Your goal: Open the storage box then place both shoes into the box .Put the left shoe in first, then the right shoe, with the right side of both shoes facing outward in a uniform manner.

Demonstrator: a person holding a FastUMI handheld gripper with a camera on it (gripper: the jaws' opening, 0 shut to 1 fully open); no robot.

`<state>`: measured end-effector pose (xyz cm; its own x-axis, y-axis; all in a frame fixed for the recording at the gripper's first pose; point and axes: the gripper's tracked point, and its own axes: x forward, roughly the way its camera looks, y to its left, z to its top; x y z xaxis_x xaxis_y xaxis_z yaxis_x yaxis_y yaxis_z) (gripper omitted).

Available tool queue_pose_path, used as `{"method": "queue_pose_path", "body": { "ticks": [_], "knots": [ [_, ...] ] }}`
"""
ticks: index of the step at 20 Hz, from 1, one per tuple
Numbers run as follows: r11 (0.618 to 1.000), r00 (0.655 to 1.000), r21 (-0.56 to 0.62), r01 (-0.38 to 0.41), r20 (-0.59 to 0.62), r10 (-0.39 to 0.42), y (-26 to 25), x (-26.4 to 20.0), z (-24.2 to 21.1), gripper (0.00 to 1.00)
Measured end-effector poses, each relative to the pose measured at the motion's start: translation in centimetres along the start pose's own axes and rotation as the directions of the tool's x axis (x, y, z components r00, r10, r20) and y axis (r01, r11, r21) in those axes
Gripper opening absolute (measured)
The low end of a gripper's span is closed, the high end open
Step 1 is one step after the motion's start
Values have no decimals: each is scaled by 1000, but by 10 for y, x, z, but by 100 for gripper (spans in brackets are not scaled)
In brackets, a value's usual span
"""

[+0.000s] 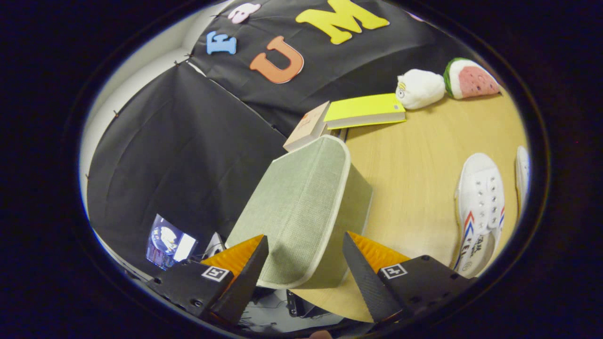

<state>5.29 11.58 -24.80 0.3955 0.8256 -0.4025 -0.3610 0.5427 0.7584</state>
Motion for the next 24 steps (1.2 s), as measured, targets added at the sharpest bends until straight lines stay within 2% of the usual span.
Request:
{"method": "queue_pose_path", "body": {
  "ticks": [5,7,10,14,15,16,18,22,24],
  "knots": [
    [981,990,157,-116,-67,128,7,13,-5,99],
    [977,986,166,-136,-78,150,13,12,-4,90],
    [982,989,151,-116,-73,128,12,2,2,76],
    [986,994,134,-103,-23,107,17,-18,12,25],
    [987,995,125,-100,-14,102,23,-21,15,21],
    [989,996,117,-89,-13,91,27,-24,18,12],
    [993,997,88,-79,10,78,43,-31,30,6],
    [995,993,-30,-96,64,98,112,-47,62,5],
    [991,992,-100,-89,76,97,150,-40,75,5]
  ]
}}
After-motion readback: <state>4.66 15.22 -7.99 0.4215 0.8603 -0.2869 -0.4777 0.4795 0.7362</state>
